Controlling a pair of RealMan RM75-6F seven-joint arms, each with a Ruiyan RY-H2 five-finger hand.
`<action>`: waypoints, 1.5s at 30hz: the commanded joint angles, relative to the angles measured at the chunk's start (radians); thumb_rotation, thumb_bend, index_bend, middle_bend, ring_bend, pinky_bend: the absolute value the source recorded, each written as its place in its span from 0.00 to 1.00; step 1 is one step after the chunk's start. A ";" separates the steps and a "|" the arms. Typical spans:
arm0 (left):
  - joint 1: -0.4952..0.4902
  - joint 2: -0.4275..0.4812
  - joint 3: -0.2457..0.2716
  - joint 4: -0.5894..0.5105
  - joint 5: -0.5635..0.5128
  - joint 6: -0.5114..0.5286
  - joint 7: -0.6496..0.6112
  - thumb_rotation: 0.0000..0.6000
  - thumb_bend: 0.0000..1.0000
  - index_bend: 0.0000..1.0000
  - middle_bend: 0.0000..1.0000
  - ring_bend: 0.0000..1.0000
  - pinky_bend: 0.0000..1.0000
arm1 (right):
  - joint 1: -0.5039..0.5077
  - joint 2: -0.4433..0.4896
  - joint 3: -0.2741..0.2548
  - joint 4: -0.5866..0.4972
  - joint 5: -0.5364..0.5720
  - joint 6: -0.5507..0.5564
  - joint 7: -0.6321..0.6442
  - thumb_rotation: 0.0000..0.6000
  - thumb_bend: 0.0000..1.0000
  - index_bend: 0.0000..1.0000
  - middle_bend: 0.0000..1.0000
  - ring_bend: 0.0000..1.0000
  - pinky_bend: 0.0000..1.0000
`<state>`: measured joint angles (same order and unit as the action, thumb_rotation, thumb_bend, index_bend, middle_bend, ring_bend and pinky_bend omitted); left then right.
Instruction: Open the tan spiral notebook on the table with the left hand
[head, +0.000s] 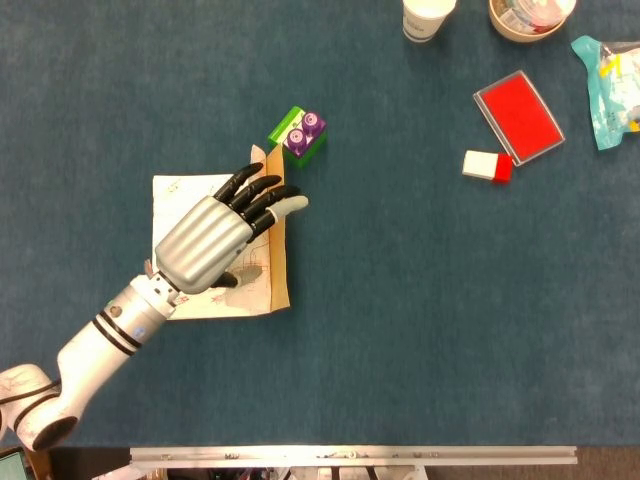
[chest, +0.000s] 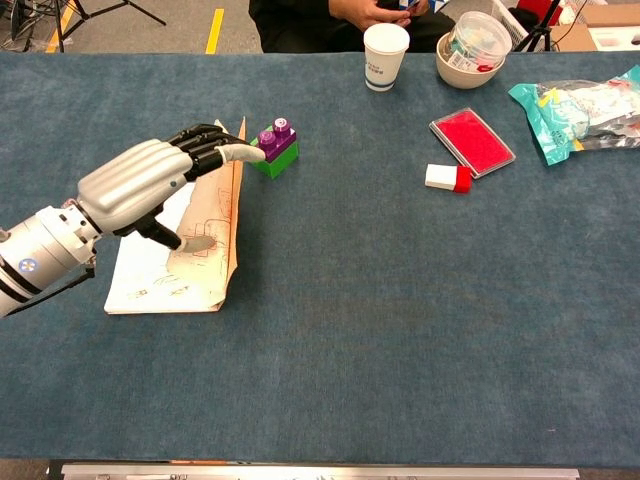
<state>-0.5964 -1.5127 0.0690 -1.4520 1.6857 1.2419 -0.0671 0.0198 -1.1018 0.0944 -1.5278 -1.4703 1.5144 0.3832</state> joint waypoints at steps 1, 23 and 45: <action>0.001 -0.016 -0.007 -0.028 -0.027 -0.035 0.033 1.00 0.16 0.11 0.14 0.09 0.04 | -0.001 -0.001 0.001 0.003 0.001 0.001 0.004 1.00 0.62 0.50 0.40 0.32 0.42; -0.022 -0.039 0.015 -0.129 -0.020 -0.144 0.016 1.00 0.16 0.09 0.14 0.09 0.06 | 0.001 -0.012 0.003 0.030 0.006 -0.011 0.026 1.00 0.62 0.50 0.40 0.32 0.42; 0.018 0.098 0.009 -0.210 -0.103 -0.148 0.147 1.00 0.16 0.07 0.14 0.09 0.07 | -0.007 -0.012 0.002 0.044 0.001 0.000 0.055 1.00 0.61 0.50 0.40 0.32 0.42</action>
<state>-0.5890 -1.4389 0.0754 -1.6599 1.6003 1.0920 0.0682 0.0127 -1.1141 0.0967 -1.4836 -1.4693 1.5141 0.4378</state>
